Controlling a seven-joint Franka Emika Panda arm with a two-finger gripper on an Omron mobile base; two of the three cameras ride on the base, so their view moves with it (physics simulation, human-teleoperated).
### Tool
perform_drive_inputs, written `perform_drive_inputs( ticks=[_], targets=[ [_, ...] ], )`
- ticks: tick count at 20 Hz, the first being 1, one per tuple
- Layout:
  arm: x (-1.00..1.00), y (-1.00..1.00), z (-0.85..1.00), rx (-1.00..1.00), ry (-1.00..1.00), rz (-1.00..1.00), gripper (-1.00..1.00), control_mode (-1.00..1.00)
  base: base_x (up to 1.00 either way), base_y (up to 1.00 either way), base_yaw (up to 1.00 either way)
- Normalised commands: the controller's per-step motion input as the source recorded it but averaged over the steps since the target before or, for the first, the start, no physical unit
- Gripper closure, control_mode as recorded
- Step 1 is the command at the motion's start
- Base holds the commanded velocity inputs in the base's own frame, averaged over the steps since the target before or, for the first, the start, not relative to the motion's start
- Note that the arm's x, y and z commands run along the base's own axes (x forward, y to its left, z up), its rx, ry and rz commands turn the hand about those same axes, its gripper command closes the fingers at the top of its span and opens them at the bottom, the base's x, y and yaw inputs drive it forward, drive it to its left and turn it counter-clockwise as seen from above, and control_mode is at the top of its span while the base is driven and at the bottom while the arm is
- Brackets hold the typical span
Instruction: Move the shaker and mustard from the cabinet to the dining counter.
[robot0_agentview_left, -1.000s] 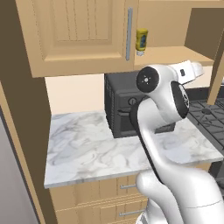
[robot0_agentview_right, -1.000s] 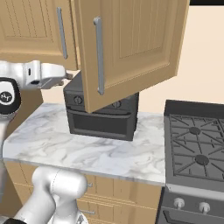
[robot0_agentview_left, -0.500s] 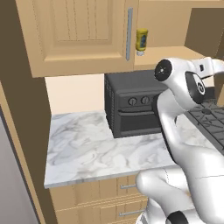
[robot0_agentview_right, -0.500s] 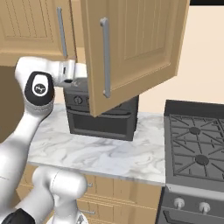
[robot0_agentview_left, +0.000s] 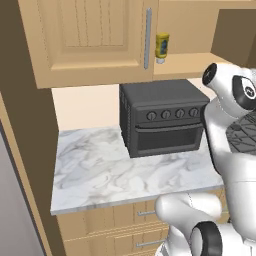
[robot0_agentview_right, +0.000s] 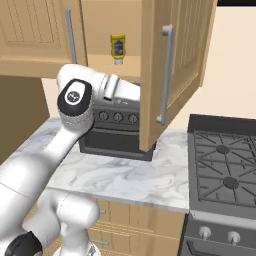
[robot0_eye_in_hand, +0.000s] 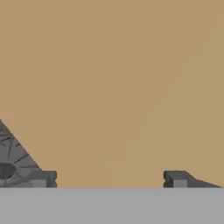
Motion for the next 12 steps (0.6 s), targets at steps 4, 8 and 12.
perform_drive_inputs(
  ticks=[4, 8, 12],
  targets=[
    [0.06, -0.86, -0.03, 0.0, 0.0, -0.22, -1.0, -1.0, 0.0, 0.0, 0.0],
    [0.11, -0.56, -0.08, 0.06, 0.0, -0.01, -1.0, -1.0, 0.0, 0.0, 0.0],
    [0.0, 0.03, -0.03, 0.1, -0.13, 0.08, -1.0, -1.0, 0.0, 0.0, 0.0]
  ],
)
